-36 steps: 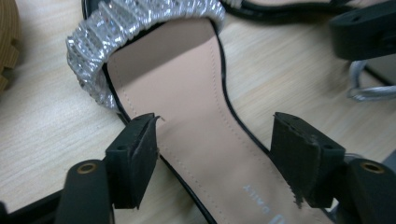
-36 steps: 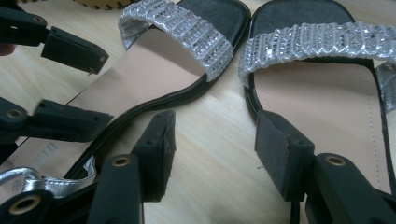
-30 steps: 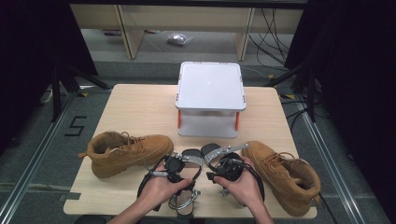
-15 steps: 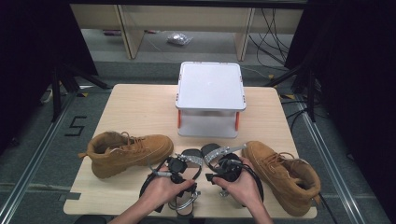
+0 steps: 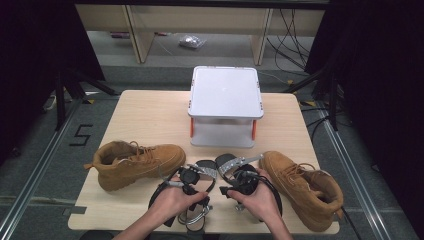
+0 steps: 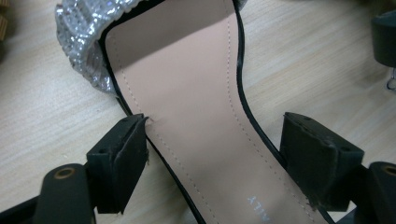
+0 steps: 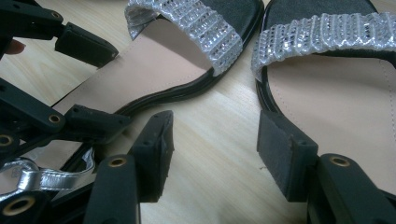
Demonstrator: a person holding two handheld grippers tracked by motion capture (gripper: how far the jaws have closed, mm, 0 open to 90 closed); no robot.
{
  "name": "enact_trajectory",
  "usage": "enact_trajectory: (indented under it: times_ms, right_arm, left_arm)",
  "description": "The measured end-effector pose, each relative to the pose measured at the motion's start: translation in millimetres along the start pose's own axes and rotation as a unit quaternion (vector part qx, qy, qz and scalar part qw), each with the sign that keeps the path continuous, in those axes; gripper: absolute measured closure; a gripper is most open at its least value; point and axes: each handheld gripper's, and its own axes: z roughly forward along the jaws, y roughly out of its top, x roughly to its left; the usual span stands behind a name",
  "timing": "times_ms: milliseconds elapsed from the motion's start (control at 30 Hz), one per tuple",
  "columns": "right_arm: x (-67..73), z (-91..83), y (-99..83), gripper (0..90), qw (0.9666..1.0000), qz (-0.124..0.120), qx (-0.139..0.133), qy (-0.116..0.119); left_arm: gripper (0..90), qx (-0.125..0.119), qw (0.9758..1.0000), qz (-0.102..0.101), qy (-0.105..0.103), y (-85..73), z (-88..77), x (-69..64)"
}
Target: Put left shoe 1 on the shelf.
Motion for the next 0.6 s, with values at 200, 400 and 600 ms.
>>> enact_trajectory:
  times_ms: [200, 400, 600]
  right_arm:
    - [-0.9, 1.5, 0.0, 46.3, 1.0000, -0.003, 0.008, -0.002]
    - [0.3, 2.4, -0.2, 45.9, 0.9999, 0.004, 0.014, -0.001]
    - [0.1, 2.4, -0.3, 45.7, 0.9999, 0.004, 0.015, 0.001]
  left_arm:
    - [18.3, 0.006, 0.9999, -0.010, 0.001, -1.5, 2.8, -0.2]
    - [19.4, 0.015, 0.9996, -0.025, 0.003, -0.8, 1.6, -0.7]
    - [20.1, 0.020, 0.9993, -0.032, -0.001, -1.6, 1.0, 1.3]
